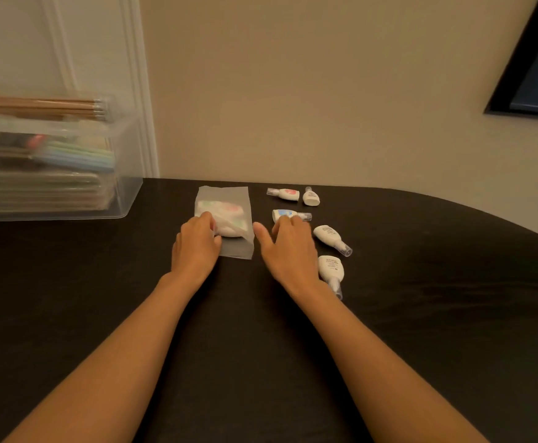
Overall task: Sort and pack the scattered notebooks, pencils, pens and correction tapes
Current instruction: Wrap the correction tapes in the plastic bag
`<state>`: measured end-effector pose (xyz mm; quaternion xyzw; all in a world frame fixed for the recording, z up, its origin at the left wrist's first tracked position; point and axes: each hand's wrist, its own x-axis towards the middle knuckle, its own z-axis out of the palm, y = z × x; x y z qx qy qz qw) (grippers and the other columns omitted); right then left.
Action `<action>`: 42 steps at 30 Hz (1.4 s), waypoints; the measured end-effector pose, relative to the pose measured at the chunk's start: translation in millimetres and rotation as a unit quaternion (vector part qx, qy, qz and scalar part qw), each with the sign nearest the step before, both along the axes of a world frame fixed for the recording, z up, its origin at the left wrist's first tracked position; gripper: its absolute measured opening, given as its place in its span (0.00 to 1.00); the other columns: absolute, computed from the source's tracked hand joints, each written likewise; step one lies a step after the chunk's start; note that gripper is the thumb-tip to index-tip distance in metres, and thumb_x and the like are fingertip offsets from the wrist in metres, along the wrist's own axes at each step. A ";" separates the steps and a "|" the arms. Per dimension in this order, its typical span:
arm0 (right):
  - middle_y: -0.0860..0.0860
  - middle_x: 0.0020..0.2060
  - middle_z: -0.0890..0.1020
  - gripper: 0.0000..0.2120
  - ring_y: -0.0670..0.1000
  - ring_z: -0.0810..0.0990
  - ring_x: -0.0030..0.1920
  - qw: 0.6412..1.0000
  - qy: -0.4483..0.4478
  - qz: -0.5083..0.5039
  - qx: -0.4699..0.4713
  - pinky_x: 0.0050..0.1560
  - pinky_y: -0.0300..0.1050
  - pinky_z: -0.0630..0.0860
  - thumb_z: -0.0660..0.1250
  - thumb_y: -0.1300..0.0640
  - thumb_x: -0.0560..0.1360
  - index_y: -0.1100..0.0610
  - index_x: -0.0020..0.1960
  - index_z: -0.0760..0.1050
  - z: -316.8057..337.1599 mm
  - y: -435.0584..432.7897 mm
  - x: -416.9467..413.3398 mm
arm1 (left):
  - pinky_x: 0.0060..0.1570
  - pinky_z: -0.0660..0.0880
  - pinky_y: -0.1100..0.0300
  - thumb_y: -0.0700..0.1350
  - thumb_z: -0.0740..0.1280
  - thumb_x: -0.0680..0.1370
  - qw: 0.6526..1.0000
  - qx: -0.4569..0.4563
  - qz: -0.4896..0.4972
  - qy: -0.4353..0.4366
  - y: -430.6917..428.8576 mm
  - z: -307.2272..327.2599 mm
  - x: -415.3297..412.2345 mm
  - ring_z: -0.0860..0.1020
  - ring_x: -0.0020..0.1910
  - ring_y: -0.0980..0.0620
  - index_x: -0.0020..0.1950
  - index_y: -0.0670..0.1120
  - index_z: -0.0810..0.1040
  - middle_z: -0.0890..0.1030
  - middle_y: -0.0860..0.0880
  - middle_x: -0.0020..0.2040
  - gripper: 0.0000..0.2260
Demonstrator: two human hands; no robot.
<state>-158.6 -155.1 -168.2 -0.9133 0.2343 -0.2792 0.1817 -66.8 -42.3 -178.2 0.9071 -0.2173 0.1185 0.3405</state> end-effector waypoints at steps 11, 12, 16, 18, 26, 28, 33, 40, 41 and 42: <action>0.55 0.63 0.72 0.36 0.55 0.73 0.61 0.949 0.254 -0.135 0.133 0.45 0.46 0.69 0.68 0.41 0.71 0.58 0.70 0.59 18.8 -41.0 -59.0 | 0.41 0.67 0.61 0.37 0.63 0.77 0.995 -0.102 -0.003 0.003 7.4 -0.9 -24.1 0.73 0.42 0.52 0.44 0.45 0.72 0.72 0.47 0.47 0.04; 0.55 0.62 0.73 0.32 0.55 0.74 0.60 0.950 0.258 -0.115 0.130 0.45 0.45 0.70 0.68 0.44 0.72 0.58 0.68 0.62 19.3 -38.5 -59.9 | 0.41 0.67 0.61 0.37 0.63 0.77 0.994 -0.107 -0.006 0.000 7.7 -1.1 -25.2 0.73 0.42 0.52 0.44 0.45 0.72 0.72 0.47 0.46 0.04; 0.57 0.57 0.76 0.17 0.55 0.75 0.56 0.966 0.234 -0.043 0.102 0.51 0.47 0.73 0.64 0.53 0.76 0.60 0.62 0.69 21.7 -30.5 -58.9 | 0.39 0.66 0.64 0.38 0.64 0.76 0.992 -0.124 0.002 -0.015 10.0 -2.1 -28.4 0.71 0.38 0.56 0.43 0.46 0.72 0.72 0.48 0.46 0.05; 0.57 0.53 0.76 0.14 0.54 0.75 0.51 0.977 0.177 -0.027 0.119 0.48 0.45 0.71 0.62 0.53 0.78 0.60 0.59 0.71 24.5 -28.6 -58.0 | 0.39 0.66 0.64 0.39 0.65 0.76 0.991 -0.132 0.007 -0.018 10.7 -2.2 -29.3 0.71 0.36 0.56 0.43 0.46 0.72 0.72 0.48 0.45 0.05; 0.57 0.32 0.81 0.16 0.45 0.77 0.24 0.926 -0.025 0.125 0.354 0.26 0.33 0.71 0.65 0.48 0.76 0.61 0.40 0.77 17.6 4.2 -36.7 | 0.36 0.68 0.61 0.42 0.65 0.77 0.992 -0.116 0.007 -0.047 7.9 -3.3 -27.7 0.72 0.38 0.54 0.41 0.46 0.72 0.74 0.49 0.41 0.05; 0.55 0.37 0.81 0.12 0.44 0.79 0.25 0.904 -0.036 0.125 0.407 0.27 0.31 0.73 0.64 0.51 0.77 0.59 0.41 0.76 18.1 11.1 -24.3 | 0.32 0.65 0.65 0.43 0.64 0.77 0.992 -0.116 -0.001 -0.052 7.8 -3.3 -26.6 0.71 0.36 0.56 0.41 0.46 0.72 0.73 0.50 0.41 0.05; 0.57 0.50 0.78 0.13 0.46 0.82 0.31 0.827 0.013 0.095 0.555 0.29 0.32 0.77 0.60 0.64 0.78 0.64 0.61 0.71 24.1 20.5 -0.8 | 0.33 0.68 0.62 0.43 0.63 0.78 0.991 -0.118 -0.002 -0.061 7.8 -2.4 -24.6 0.71 0.36 0.55 0.42 0.45 0.72 0.73 0.50 0.41 0.05; 0.58 0.47 0.77 0.22 0.51 0.84 0.39 0.748 0.038 0.151 0.645 0.36 0.35 0.80 0.62 0.69 0.76 0.67 0.69 0.65 21.6 10.2 9.2 | 0.32 0.66 0.62 0.42 0.61 0.78 0.985 -0.120 -0.047 -0.117 7.7 1.7 -17.5 0.71 0.35 0.54 0.41 0.45 0.70 0.72 0.50 0.41 0.06; 0.57 0.46 0.78 0.21 0.50 0.85 0.38 0.763 0.038 0.143 0.629 0.35 0.35 0.79 0.63 0.67 0.76 0.66 0.68 0.66 19.9 9.6 11.4 | 0.31 0.66 0.63 0.42 0.60 0.78 0.984 -0.121 -0.055 -0.118 8.1 1.6 -16.9 0.70 0.35 0.55 0.41 0.45 0.70 0.72 0.51 0.41 0.06; 0.56 0.44 0.79 0.20 0.48 0.84 0.35 0.786 0.040 0.135 0.602 0.34 0.34 0.79 0.64 0.64 0.76 0.66 0.67 0.67 17.6 9.7 14.2 | 0.31 0.66 0.64 0.41 0.60 0.78 0.984 -0.117 -0.064 -0.117 8.7 1.2 -15.8 0.70 0.34 0.55 0.40 0.45 0.70 0.72 0.51 0.41 0.06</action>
